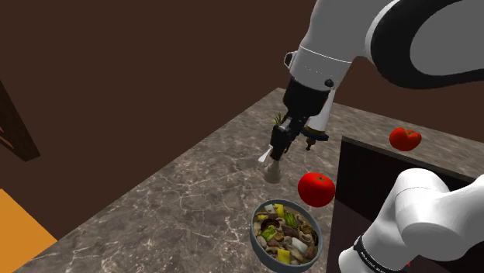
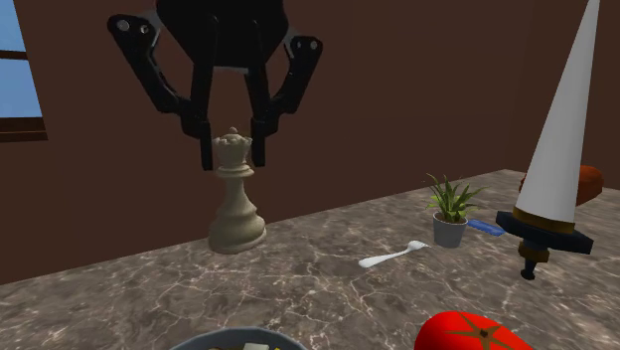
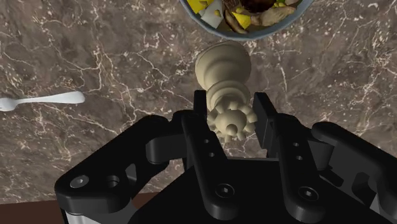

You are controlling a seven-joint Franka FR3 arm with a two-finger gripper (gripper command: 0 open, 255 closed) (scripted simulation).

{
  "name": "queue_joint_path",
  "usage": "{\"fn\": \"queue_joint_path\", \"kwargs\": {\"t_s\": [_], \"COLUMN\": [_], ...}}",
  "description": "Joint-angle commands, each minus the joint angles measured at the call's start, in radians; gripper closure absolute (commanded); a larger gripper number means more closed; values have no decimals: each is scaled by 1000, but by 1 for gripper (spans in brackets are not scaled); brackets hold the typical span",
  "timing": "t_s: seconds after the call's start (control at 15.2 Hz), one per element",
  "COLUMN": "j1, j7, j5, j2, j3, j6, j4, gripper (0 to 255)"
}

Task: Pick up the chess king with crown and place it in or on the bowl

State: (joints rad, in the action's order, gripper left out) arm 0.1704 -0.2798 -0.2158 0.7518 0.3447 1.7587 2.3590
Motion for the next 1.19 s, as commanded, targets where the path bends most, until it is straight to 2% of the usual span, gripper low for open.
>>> {"fn": "queue_joint_path", "kwargs": {"t_s": [0.0, 0.26, 1.12], "j1": [27, 84, 112], "j7": [-31, -102, -97], "j5": [-23, -72, -121], "j2": [65, 189, 226], "j3": [16, 52, 99], "j6": [-38, -125, 26], "j4": [25, 54, 241], "gripper": [255, 255, 255]}}
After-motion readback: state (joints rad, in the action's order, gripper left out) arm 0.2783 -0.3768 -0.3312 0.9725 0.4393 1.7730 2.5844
